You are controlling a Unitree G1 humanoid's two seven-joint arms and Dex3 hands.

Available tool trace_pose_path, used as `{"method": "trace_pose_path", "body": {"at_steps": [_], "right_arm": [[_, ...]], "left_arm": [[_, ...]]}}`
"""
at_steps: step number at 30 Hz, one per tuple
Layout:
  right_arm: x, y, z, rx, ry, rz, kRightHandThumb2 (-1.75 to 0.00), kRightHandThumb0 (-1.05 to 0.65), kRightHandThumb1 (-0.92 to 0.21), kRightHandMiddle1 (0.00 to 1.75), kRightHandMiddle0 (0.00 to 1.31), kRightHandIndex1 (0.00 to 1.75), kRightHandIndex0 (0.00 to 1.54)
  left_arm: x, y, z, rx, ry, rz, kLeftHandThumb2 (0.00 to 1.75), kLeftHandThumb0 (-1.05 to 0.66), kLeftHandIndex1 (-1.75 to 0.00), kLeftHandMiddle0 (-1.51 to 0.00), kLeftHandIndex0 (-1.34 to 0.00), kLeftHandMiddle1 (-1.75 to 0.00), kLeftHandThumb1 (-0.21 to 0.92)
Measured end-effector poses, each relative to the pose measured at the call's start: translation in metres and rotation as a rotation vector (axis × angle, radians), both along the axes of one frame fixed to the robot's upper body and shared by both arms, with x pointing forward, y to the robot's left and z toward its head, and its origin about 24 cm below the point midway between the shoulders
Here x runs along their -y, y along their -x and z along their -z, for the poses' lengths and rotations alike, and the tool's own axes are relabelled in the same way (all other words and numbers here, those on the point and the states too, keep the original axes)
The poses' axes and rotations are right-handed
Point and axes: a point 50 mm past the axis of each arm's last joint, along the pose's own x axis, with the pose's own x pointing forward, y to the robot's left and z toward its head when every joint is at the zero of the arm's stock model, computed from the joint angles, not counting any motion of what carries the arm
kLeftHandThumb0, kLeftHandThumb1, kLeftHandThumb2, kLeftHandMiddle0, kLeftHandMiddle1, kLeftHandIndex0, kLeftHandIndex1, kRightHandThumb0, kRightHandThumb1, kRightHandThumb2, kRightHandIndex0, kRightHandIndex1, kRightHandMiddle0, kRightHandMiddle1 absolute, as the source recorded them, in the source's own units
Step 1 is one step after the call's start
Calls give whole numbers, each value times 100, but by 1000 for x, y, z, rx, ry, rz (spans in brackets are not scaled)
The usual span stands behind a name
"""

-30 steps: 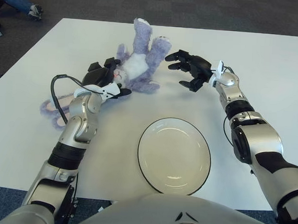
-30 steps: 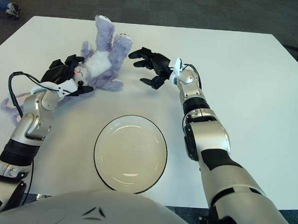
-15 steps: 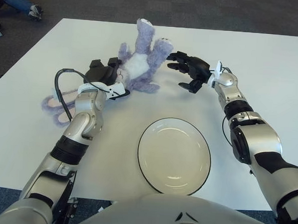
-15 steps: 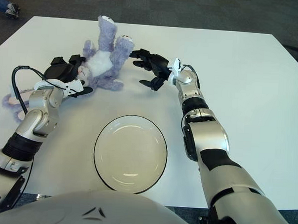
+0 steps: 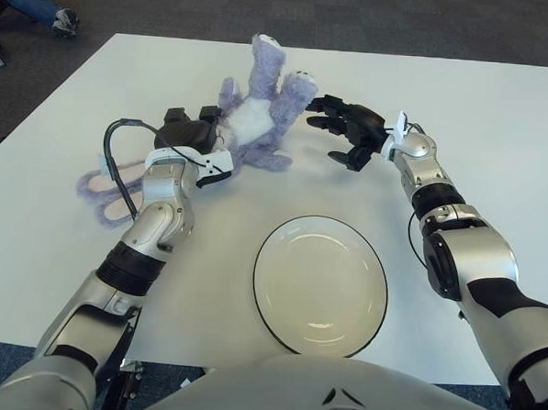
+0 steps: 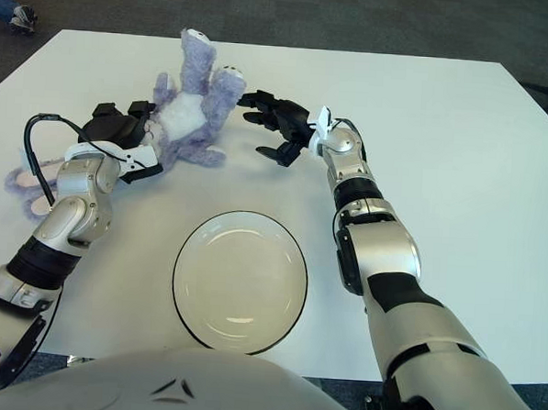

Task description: Put the doll into the plate.

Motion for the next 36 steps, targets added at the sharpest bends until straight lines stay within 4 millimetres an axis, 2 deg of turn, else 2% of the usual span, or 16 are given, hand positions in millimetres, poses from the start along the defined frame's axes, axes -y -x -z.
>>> {"method": "trace_pose_path", "body": {"at_steps": [3, 5, 8, 12, 17, 25, 31, 36], "right_arm": [[0, 0, 0, 3, -3, 5, -112, -28, -18, 36, 0, 29, 1], [-1, -1, 0, -1, -8, 14, -115, -22, -19, 35, 0, 29, 0], [-2, -2, 2, -37, -16, 41, -118, -16, -18, 32, 0, 25, 0], [-2, -5, 7, -111, -18, 84, -121, -11, -18, 27, 0, 22, 0], [-2, -6, 12, -169, -17, 123, -121, -12, -18, 22, 0, 23, 0], [-4, -8, 11, -183, -17, 166, -118, -18, -18, 14, 0, 24, 0], [-10, -10, 13, -185, 10, 207, -112, -30, -20, 4, 0, 7, 0], [-18, -9, 16, -193, 19, 232, -97, -50, -29, 0, 0, 1, 0]], "left_arm": [[0, 0, 0, -14, 4, -9, 120, -5, -75, 0, 0, -142, 6], [0, 0, 0, -19, 7, -16, 128, 9, -87, 0, 0, -141, 4], [0, 0, 0, -21, 14, -23, 134, 18, -101, 0, 0, -139, 3], [1, 0, 1, -21, 19, -27, 138, 22, -119, 0, 0, -137, 2], [2, 0, 1, -19, 20, -30, 141, 24, -129, 0, 0, -136, 2], [3, 0, 1, -8, 26, -30, 146, 28, -140, 0, 0, -137, 3], [3, 0, 0, 23, 42, -27, 151, 28, -150, 0, 0, -149, 4], [5, 0, 1, 43, 55, -18, 148, 23, -160, 0, 0, -162, 5]]}}
